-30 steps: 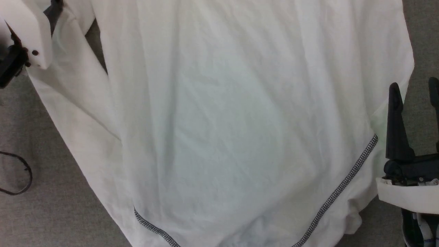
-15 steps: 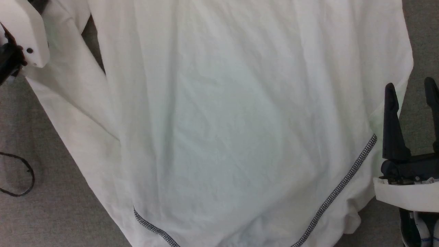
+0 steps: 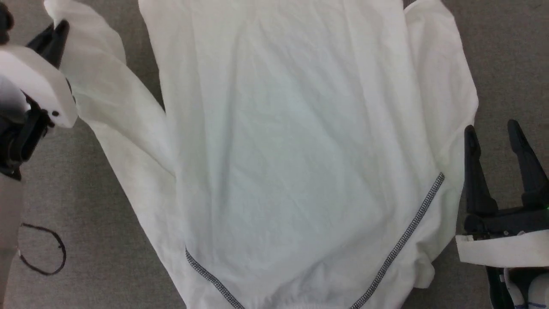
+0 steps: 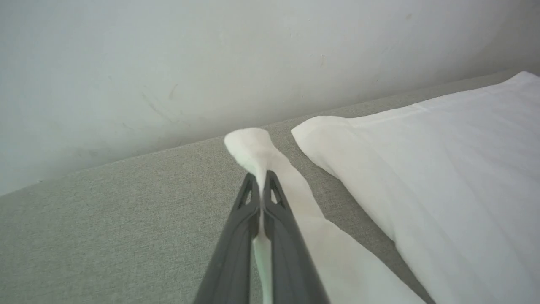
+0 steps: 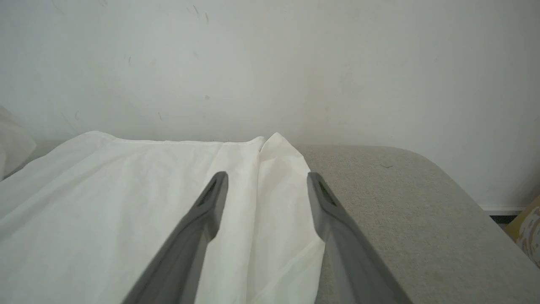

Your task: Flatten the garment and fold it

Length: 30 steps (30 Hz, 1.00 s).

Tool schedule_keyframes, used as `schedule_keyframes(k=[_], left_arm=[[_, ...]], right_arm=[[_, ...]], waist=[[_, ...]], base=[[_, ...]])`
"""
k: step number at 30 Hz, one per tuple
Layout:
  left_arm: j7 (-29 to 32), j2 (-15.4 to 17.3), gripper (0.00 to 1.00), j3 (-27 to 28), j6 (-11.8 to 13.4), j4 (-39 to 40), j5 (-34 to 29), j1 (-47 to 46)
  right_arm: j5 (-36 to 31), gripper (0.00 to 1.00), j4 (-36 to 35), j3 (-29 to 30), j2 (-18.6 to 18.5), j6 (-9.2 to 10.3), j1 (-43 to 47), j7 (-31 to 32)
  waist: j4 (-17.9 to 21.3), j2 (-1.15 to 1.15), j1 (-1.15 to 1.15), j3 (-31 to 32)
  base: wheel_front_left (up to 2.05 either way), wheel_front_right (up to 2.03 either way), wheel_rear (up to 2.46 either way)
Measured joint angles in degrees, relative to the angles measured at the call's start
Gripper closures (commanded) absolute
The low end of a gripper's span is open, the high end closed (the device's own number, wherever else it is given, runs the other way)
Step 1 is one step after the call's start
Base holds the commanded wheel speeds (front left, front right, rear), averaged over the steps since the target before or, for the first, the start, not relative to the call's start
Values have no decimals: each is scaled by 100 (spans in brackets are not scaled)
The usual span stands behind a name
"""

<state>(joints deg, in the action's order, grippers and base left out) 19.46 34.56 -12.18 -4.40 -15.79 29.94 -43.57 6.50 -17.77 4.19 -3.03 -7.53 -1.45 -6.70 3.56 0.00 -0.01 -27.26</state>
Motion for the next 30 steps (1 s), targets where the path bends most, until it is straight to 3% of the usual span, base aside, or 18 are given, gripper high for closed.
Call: schedule_keyframes(k=[12, 21, 26, 30], left_arm=[[-56, 564, 100, 1110, 581, 1112, 641, 1637], [-325, 550, 100, 2396, 1233, 2209, 1055, 3482], [-452, 368, 100, 3089, 1433, 2747, 1202, 4623], [-525, 218, 100, 3299, 1467, 3101, 1202, 5156]], right_arm=[[283, 0, 203, 98, 1, 0, 557, -37], [389, 0, 218, 147, 0, 0, 800, -41], [420, 0, 216, 254, 0, 0, 960, -41], [461, 0, 215, 316, 0, 0, 1037, -40]], waist=[[-165, 0, -2, 1336], [-269, 0, -1, 2098], [-270, 0, -1, 2373], [-289, 0, 0, 2507]], base=[[0, 0, 0], [0, 0, 0], [0, 0, 0], [0, 0, 0]])
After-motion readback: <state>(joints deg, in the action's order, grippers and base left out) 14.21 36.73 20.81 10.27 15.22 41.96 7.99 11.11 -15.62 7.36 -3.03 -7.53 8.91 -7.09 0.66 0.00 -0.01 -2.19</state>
